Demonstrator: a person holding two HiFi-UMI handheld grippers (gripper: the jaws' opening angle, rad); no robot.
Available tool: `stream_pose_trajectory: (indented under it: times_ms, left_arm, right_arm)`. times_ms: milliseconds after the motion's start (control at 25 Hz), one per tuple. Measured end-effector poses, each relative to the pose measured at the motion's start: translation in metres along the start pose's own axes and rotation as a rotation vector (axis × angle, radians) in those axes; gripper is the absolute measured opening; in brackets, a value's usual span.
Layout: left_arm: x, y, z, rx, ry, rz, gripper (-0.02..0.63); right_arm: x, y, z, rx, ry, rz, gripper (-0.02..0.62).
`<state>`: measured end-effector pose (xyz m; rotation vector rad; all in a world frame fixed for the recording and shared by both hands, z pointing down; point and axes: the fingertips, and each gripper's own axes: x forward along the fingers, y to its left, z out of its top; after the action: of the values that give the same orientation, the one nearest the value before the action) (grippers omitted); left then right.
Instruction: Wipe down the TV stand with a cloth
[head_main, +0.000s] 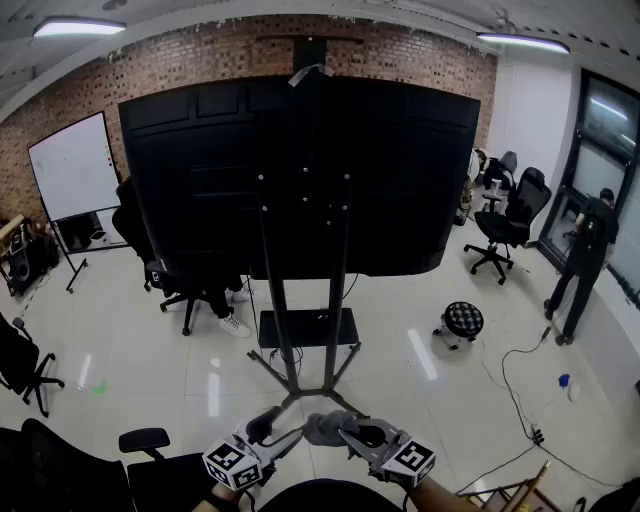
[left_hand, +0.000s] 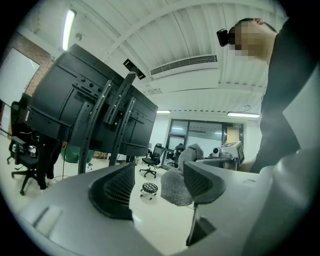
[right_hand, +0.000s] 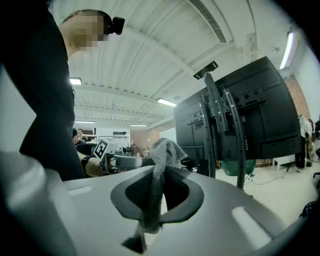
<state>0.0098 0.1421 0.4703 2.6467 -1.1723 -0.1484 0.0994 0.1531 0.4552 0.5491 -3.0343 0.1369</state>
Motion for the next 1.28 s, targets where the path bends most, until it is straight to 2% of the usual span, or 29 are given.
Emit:
stream_pose_trajectory:
  times_ms: [120, 280, 480, 640, 880, 1280]
  left_arm:
    - [0.008, -0.008, -0.001, 0.001, 0.004, 0.012, 0.330]
    - [0.019, -0.013, -0.008, -0.011, 0.016, 0.027, 0.330]
    - [0.028, -0.002, -0.006, -0.007, 0.032, 0.046, 0.330]
    - [0.046, 0.020, 0.002, -0.003, 0.032, 0.044, 0.330]
    - [0.078, 0.060, 0.013, -0.002, 0.036, -0.009, 0.330]
    - [0.116, 0.162, 0.071, 0.038, 0.035, -0.088, 0.330]
  right_arm:
    - [-0.013, -0.005, -0.003, -0.010, -0.005, 0.018, 0.017]
    - [-0.029, -0.024, -0.006, 0.041, -0.028, 0.000, 0.017]
    - [-0.023, -0.040, -0.006, 0.071, -0.046, 0.010, 0.017]
    - [-0.005, -0.059, -0.005, 0.056, -0.037, 0.018, 0.017]
    - [0.030, -0.098, -0.002, 0.058, -0.016, -0.019, 0.017]
    - [0.126, -0.175, 0.049, 0.016, -0.101, -0.070, 0.017]
